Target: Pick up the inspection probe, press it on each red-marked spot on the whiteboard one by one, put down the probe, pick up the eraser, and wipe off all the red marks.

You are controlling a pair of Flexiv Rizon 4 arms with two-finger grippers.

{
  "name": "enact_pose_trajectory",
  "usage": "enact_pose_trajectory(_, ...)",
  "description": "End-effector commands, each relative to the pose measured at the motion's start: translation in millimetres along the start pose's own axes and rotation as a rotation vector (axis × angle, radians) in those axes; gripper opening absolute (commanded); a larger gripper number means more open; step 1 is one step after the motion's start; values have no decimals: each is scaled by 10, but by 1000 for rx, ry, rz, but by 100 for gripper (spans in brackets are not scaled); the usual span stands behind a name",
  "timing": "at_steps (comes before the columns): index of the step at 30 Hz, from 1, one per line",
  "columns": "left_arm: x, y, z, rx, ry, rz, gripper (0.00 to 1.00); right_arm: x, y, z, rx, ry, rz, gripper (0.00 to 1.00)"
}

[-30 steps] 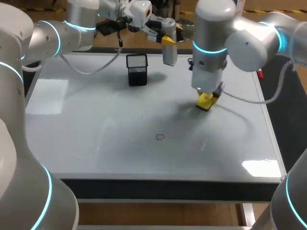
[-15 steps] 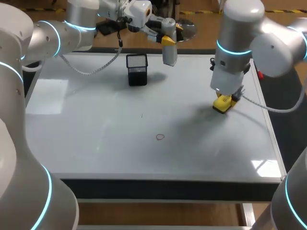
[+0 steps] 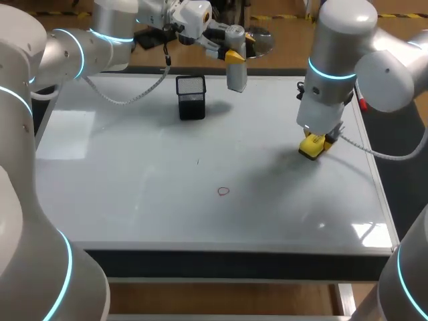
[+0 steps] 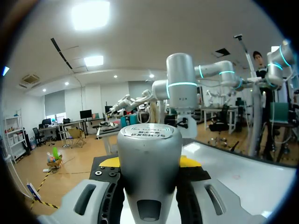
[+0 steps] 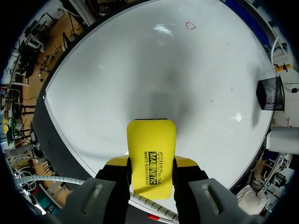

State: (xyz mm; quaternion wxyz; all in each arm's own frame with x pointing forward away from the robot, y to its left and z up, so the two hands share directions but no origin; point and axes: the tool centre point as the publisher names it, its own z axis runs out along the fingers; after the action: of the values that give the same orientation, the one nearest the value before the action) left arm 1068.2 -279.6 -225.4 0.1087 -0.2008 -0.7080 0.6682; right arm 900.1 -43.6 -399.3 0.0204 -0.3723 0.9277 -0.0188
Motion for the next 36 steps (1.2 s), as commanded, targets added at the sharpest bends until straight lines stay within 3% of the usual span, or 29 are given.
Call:
enact_pose_trajectory(1, -72, 34, -22, 9, 271, -2, 0, 8, -7, -11, 2, 1, -2, 0)
enact_pose_trajectory(7, -72, 34, -22, 9, 271, -2, 0, 8, -7, -11, 2, 1, -2, 0)
enact_pose_trajectory(16, 200, -154, 71, -16, 313, 10, 0, 8, -7, -11, 2, 1, -2, 0)
enact_pose_trajectory(22, 489, -303, 131, -9, 338, 33, 0, 8, -7, -11, 2, 1, -2, 0)
enact_pose_trajectory(25, 660, -345, 143, 24, 338, 30, 0, 8, -7, -11, 2, 1, -2, 0)
enact_pose_trajectory(36, 1332, -450, 287, 11, 348, 24, 0, 8, -7, -11, 2, 1, -2, 0)
